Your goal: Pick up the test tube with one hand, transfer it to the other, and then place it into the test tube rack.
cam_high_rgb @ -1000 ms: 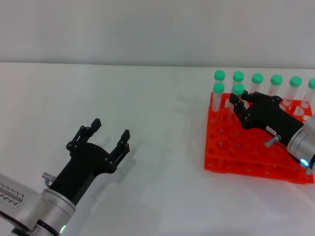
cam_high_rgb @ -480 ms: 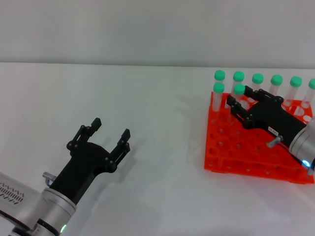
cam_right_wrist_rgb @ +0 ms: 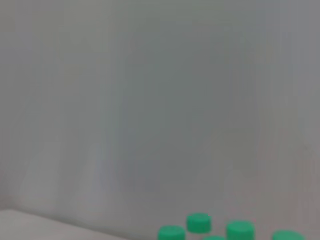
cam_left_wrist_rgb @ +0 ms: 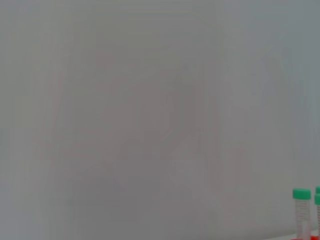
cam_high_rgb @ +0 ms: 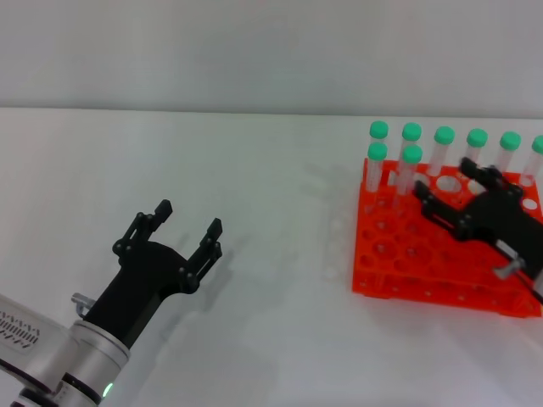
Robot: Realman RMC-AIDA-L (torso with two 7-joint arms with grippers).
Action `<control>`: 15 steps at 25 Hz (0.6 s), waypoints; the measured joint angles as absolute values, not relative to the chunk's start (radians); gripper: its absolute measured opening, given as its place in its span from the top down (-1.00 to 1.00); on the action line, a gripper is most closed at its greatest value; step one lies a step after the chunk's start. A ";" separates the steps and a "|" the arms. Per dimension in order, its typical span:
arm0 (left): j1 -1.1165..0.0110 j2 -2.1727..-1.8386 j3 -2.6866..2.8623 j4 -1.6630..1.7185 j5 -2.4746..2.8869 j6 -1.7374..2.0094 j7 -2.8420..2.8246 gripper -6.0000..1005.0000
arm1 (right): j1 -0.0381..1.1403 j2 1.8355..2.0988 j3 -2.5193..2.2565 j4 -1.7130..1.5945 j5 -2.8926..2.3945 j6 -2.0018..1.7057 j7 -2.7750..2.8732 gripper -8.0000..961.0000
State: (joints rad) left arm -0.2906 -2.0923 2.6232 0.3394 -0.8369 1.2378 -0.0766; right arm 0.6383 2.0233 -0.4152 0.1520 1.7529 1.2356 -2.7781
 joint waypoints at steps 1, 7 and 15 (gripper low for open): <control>-0.291 -2.092 2.617 0.338 -0.837 1.238 -0.077 -0.52 | 0.622 2.023 -0.413 0.143 1.756 1.255 -2.778 -0.63; -0.289 -2.092 2.607 0.335 -0.838 1.238 -0.084 -0.52 | 0.499 2.020 -0.286 0.071 1.779 1.309 -2.779 -0.75; -0.288 -2.092 2.592 0.333 -0.842 1.239 -0.085 -0.52 | 0.400 2.017 0.017 0.037 1.780 1.219 -2.793 -0.76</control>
State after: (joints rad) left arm -0.2884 -2.0923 2.5925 0.3329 -0.8417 1.2388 -0.0854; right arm 0.4000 2.0170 0.0173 0.0368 1.7796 1.2191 -2.7930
